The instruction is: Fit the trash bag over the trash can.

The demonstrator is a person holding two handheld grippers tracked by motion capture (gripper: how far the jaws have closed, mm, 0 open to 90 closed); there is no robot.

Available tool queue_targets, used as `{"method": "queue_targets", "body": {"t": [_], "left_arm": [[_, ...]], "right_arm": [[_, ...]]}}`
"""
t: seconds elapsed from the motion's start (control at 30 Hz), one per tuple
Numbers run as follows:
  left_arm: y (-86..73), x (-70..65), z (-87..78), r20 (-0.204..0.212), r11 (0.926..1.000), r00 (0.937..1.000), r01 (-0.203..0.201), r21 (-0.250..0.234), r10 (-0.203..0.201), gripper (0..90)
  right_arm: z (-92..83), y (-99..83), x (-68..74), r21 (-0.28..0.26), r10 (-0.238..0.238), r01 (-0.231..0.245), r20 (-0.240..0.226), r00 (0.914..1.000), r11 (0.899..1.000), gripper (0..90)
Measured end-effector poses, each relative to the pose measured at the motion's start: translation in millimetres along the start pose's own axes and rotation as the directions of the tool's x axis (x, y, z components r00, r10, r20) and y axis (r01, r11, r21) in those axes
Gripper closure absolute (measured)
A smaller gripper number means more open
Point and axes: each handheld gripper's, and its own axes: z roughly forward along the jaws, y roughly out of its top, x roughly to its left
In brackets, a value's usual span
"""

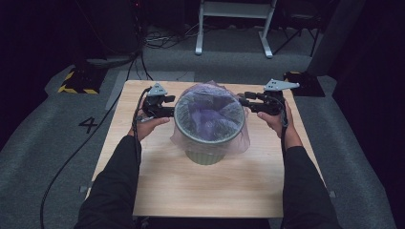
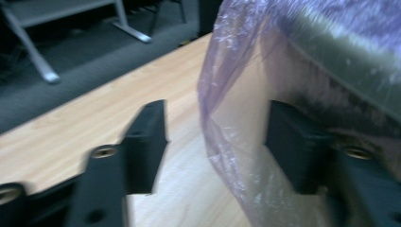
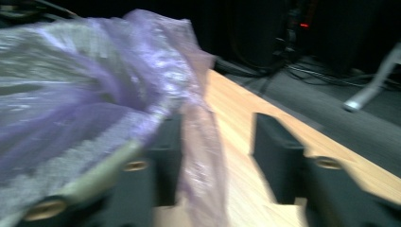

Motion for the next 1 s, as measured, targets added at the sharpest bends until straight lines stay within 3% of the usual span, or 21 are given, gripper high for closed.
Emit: {"method": "queue_targets", "body": {"t": [0.07,0.17,0.3,0.63,0.7,0.93,1.0], "left_arm": [[4.0,-0.7,-1.3,0.01,0.9997,0.9997,-0.023,-0.004,0.023,59.4],[6.9,-3.4,-1.7,0.007,0.9977,0.9977,-0.068,-0.004,0.068,74.4],[6.9,-3.8,1.3,-0.004,0.9959,0.9959,-0.09,0.01,0.09,89.3],[6.9,-0.5,11.0,-0.029,0.9959,0.9968,-0.073,0.054,0.075,89.9],[6.6,-0.2,11.1,-0.026,0.9963,0.9971,-0.07,0.049,0.072,89.9],[12.6,0.3,6.3,-0.039,0.9974,0.9968,-0.069,0.022,0.069,89.9],[14.0,-0.4,5.5,-0.041,0.9976,0.9968,-0.068,0.014,0.068,89.9]], "right_arm": [[2.2,1.3,1.7,0.004,-0.019,0.019,-0.001,0.9998,1.0,78.5],[4.0,2.8,4.8,-0.002,-0.048,0.048,0.001,0.9989,0.999,89.6],[4.0,3.1,4.6,-0.019,-0.04,0.041,0.029,0.9988,0.999,90.0],[5.1,-4.3,-3.5,-0.017,0.009,-0.007,0.103,0.9946,1.0,90.0],[4.0,-5.8,-5.8,-0.025,0.026,-0.024,0.097,0.9949,0.999,90.0],[-6.5,2.6,-3.1,-0.079,0.023,-0.017,0.079,0.9966,0.997,90.0],[-7.0,4.8,-3.7,-0.107,0.045,-0.041,0.035,0.9984,0.993,66.0]]}}
